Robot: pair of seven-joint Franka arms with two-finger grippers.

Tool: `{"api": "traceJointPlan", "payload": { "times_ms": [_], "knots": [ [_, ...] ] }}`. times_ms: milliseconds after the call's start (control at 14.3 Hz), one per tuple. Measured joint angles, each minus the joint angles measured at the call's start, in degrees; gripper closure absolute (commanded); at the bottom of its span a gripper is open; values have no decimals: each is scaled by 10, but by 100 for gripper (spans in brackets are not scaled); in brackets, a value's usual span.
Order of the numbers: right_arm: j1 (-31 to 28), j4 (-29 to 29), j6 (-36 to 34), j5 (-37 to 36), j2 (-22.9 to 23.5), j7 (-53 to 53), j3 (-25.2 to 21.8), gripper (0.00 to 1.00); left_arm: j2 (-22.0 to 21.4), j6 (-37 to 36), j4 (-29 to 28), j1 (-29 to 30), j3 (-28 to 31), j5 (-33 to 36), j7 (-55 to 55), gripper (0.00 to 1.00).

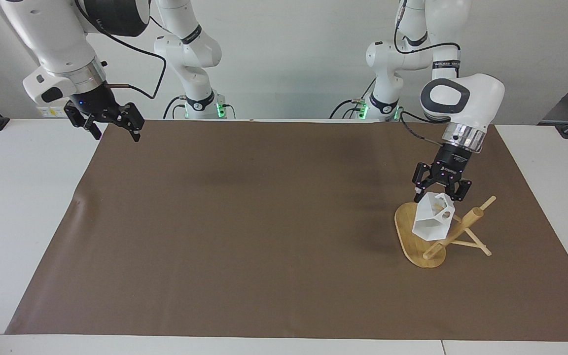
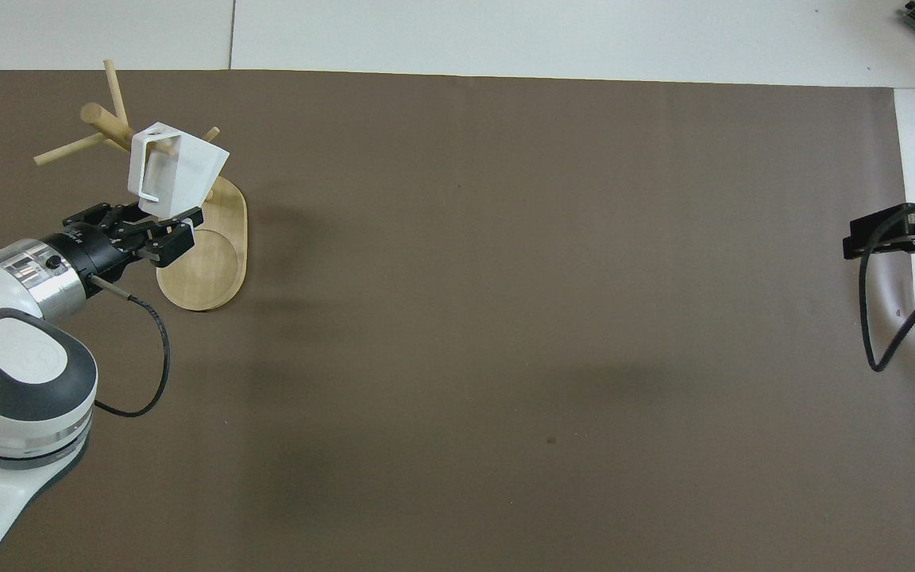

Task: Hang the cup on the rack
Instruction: 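Lower the cup's handle onto the rack peg with the left gripper, then open the left gripper and pull it back from the cup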

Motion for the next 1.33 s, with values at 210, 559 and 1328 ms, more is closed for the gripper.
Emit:
{"api": "traceJointPlan", "payload": {
  "times_ms": [210, 559, 1328],
  "knots": [
    [0, 0, 0, 0, 0, 0, 0, 0, 0, 1, 0, 7, 1, 0, 0, 0],
    [0, 0, 0, 0, 0, 0, 0, 0, 0, 2, 0, 14, 1, 0, -1, 0],
    [0, 0, 0, 0, 0, 0, 0, 0, -55, -207, 24, 99, 3, 244, -1, 0]
  ]
}}
